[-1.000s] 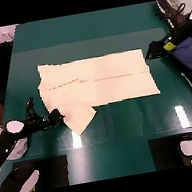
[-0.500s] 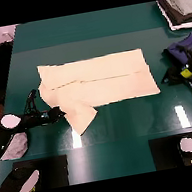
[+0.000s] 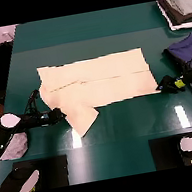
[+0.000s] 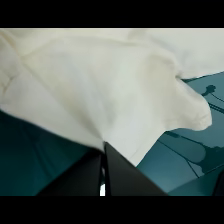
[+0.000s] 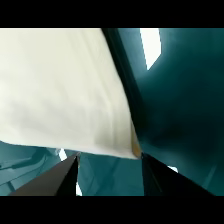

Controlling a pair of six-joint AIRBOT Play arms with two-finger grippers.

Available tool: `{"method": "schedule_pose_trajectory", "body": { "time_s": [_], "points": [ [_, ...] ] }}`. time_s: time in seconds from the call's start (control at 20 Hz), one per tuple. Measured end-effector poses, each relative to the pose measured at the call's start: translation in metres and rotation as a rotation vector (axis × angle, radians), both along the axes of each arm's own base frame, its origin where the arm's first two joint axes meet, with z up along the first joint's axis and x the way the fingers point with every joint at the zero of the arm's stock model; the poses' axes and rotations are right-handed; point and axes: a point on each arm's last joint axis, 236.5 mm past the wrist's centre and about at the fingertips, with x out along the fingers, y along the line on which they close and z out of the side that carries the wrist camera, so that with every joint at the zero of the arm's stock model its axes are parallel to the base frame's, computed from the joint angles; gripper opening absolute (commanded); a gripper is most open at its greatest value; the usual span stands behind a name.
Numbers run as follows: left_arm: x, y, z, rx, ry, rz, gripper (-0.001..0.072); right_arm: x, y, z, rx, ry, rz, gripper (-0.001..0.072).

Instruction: Fold the shirts.

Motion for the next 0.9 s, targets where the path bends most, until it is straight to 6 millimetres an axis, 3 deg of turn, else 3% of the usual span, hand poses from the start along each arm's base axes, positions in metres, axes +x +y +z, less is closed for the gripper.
{"method": "schedule_pose_trajectory", "body": {
  "time_s": [0.1, 0.15, 0.2, 0.45, 0.7, 0.9],
  "points": [
    [-0.001, 0.0, 0.0, -0.001, 0.005, -0.004, 0.0029, 0.005, 0.003, -0.002, -0.012, -0.019, 0.0, 0.0274],
    [-0.002, -0.001, 0.0, -0.001, 0.006, -0.006, 0.0029, 0.007, 0.005, -0.003, -0.015, -0.024, 0.004, 0.0122],
    [-0.002, -0.001, 0.0, -0.002, 0.008, -0.007, 0.0029, 0.009, 0.007, -0.003, -0.019, -0.03, 0.01, 0.0016],
    [-0.012, -0.001, 0.002, 0.015, 0.028, -0.058, 0.0026, 0.009, 0.007, 0.004, -0.05, -0.059, 0.039, 0.0014],
    [-0.044, -0.002, 0.025, 0.038, 0.052, -0.199, 0.0027, -0.032, -0.028, 0.041, -0.175, -0.05, 0.079, 0.0013],
    [-0.063, -0.003, 0.051, 0.037, -0.012, -0.254, 0.0028, -0.05, -0.041, 0.068, -0.245, -0.084, 0.067, 0.0014]
  ]
}}
